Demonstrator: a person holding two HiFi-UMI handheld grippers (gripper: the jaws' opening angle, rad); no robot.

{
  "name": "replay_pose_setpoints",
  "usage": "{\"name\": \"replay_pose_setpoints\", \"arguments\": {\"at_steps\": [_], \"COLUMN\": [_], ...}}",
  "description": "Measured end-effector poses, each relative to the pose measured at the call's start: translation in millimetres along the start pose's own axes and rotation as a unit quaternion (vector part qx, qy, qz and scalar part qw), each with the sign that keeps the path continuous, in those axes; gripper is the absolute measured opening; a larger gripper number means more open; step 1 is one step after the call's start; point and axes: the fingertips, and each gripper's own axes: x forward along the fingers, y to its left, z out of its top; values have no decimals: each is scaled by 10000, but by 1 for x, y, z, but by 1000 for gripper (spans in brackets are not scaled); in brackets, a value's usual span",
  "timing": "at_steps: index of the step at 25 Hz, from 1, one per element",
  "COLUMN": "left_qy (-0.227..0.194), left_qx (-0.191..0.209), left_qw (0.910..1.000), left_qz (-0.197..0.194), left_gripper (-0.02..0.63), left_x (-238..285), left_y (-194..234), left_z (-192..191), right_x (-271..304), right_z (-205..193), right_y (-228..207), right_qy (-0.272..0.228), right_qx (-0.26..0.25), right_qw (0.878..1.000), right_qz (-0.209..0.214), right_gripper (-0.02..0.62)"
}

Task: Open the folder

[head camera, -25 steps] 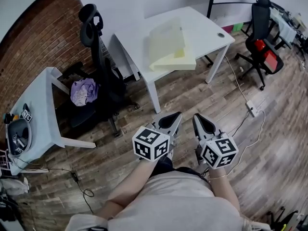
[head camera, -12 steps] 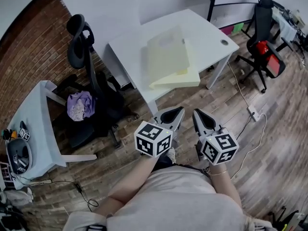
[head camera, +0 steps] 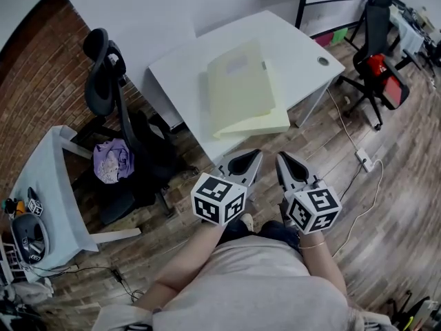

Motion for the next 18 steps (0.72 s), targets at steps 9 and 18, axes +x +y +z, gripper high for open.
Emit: {"name": "replay_pose_setpoints", "arguments": {"at_steps": [9, 18], "left_qy": [67, -55], "left_qx": [-104, 144], "left_qw": [9998, 9985], "left_qz": [172, 519], "left_gripper": [18, 18], "left_x": [10, 38], "left_y": [15, 29], "left_z": [-6, 14], "right_x": [13, 35], "right_z": [-8, 7], "right_y": [-12, -43], "right_qy": [216, 318], "right_qx": [33, -12], "right_qw": [9998, 9993], "right_qz": [20, 195], "right_gripper": [23, 23]}}
